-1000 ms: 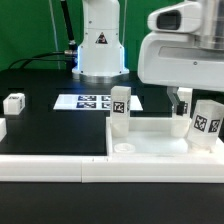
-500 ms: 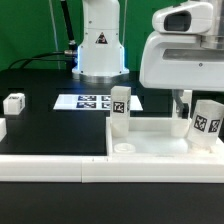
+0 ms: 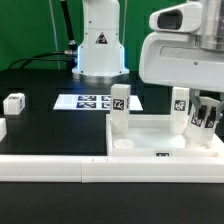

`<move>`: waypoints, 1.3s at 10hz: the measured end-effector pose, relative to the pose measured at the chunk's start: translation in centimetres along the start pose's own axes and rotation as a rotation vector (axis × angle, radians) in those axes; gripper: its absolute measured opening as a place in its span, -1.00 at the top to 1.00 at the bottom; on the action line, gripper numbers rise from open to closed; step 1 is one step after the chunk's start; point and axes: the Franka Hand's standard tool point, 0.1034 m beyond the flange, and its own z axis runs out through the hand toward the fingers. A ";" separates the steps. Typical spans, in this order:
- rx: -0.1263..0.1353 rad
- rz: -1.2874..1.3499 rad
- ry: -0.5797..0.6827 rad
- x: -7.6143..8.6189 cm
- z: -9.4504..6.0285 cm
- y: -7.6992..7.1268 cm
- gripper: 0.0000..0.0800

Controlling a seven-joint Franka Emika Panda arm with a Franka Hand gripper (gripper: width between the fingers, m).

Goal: Assemble square table

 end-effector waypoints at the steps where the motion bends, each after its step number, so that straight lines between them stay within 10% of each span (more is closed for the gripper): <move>1: 0.000 0.077 0.000 0.0 0.0 0.0 0.98; 5: -0.014 0.047 -0.007 -0.1 -0.1 0.1 0.99; 8: -0.022 -0.280 -0.018 -0.8 -1.1 -1.1 0.43; 10: -0.016 -0.434 -0.012 -0.8 -1.2 -1.0 -0.47; 13: -0.014 -0.526 -0.019 -0.9 -1.0 -0.8 -0.62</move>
Offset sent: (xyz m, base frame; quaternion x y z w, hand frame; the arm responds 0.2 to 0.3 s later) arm 0.0000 0.0000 0.0000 0.0000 0.0000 0.0000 1.0000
